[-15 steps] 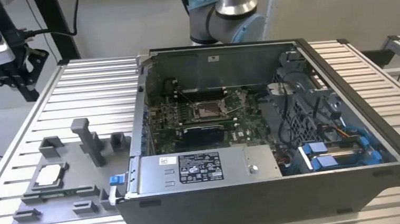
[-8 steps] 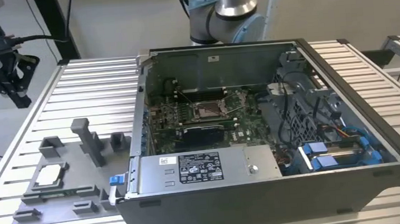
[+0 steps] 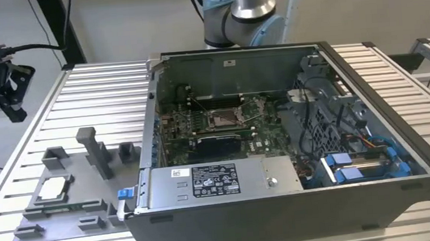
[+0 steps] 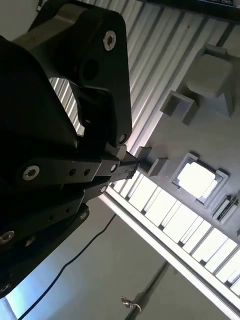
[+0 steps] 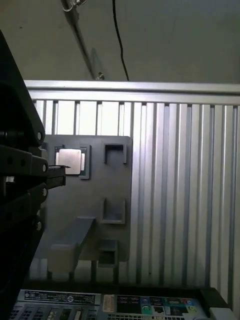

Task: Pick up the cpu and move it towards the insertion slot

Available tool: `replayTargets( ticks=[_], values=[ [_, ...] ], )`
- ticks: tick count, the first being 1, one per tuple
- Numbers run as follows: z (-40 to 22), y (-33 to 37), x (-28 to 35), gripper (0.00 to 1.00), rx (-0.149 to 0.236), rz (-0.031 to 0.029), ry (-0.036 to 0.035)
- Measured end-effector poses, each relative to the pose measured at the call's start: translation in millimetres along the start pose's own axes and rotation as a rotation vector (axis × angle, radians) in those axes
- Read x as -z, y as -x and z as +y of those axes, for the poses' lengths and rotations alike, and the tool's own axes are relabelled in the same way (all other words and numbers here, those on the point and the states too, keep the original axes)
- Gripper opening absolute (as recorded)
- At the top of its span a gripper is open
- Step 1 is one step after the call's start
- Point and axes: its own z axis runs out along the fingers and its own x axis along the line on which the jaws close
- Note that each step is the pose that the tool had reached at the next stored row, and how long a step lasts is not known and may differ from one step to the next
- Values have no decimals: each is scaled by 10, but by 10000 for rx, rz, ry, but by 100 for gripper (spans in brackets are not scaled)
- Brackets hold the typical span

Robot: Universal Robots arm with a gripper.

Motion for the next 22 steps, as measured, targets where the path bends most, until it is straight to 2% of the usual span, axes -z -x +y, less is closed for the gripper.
replayTargets(
  ticks=[10,17,18,22],
  values=[
    [-86,-3,-25,0,-19,1,0],
    [-87,-3,-26,0,-19,1,0],
    [-88,-3,-26,100,-19,1,0],
    [-88,-3,-26,100,-19,1,0]
  ],
)
